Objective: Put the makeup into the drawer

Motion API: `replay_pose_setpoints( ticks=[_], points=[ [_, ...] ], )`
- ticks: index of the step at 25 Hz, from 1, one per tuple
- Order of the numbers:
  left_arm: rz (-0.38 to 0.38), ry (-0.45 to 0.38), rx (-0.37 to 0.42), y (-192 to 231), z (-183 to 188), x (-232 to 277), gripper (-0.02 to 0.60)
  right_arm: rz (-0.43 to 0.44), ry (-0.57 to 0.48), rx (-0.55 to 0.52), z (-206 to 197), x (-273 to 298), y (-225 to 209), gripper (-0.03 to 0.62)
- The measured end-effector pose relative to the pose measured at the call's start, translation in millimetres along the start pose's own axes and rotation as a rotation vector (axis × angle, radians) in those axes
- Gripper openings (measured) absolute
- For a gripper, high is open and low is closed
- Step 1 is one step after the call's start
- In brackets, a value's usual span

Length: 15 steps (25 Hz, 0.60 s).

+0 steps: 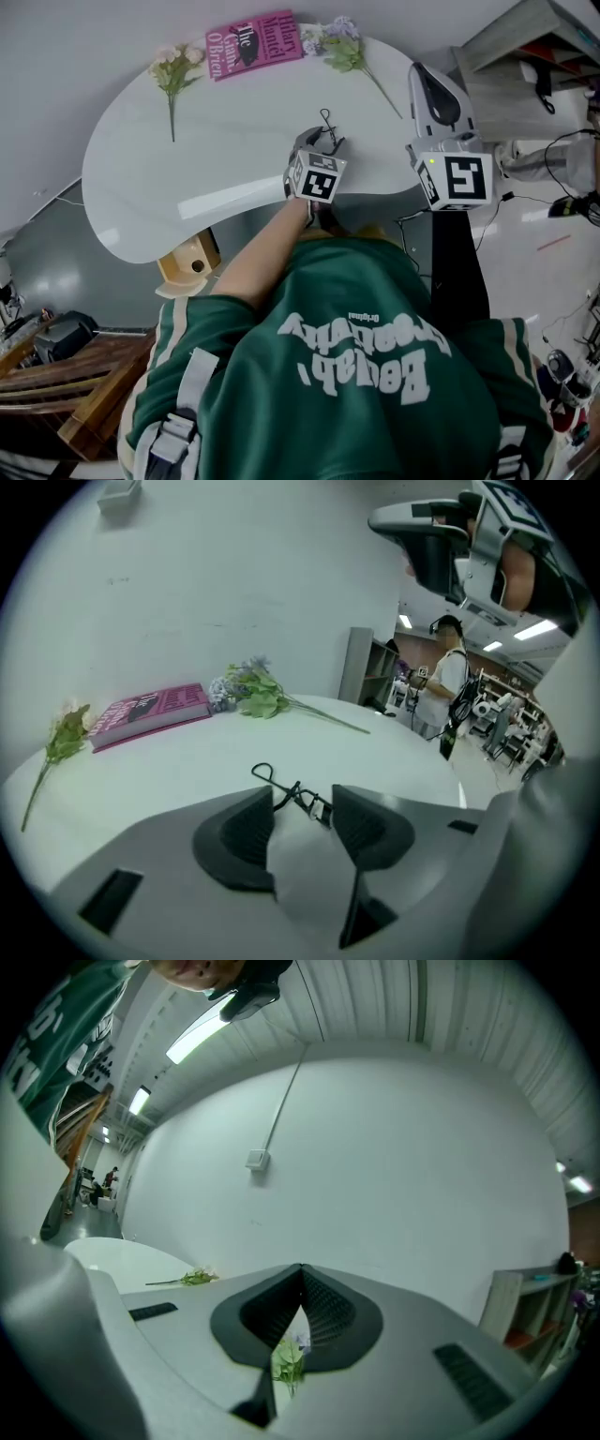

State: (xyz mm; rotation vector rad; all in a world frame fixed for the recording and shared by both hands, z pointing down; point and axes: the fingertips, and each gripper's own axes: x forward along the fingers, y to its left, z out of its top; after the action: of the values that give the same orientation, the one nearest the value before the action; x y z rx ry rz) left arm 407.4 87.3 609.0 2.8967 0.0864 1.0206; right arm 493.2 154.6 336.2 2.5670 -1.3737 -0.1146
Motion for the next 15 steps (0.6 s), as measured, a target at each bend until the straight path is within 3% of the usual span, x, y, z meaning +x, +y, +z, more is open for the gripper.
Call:
replay_pose_setpoints(
  ticks=[2, 3, 10, 15],
  points=[
    [0.03, 0.017, 0.029, 4, -5, 2, 0.056, 0.0, 0.005, -0.002, -1, -2, 1, 0.009],
    [0.034, 0.016, 0.049, 5, -4, 1, 0.042, 0.001, 0.005, -0.004, -1, -3, 1, 0.009],
    [0.057, -0.049, 0.067, 24, 17, -23, 0.032, 0.032, -0.02, -0.006, 8, 4, 14, 0.009],
    [0.117, -0.207, 0.017, 60, 70, -64, 0.032, 0.068, -0.057, 0.0, 20, 16, 28, 0.009]
  ],
)
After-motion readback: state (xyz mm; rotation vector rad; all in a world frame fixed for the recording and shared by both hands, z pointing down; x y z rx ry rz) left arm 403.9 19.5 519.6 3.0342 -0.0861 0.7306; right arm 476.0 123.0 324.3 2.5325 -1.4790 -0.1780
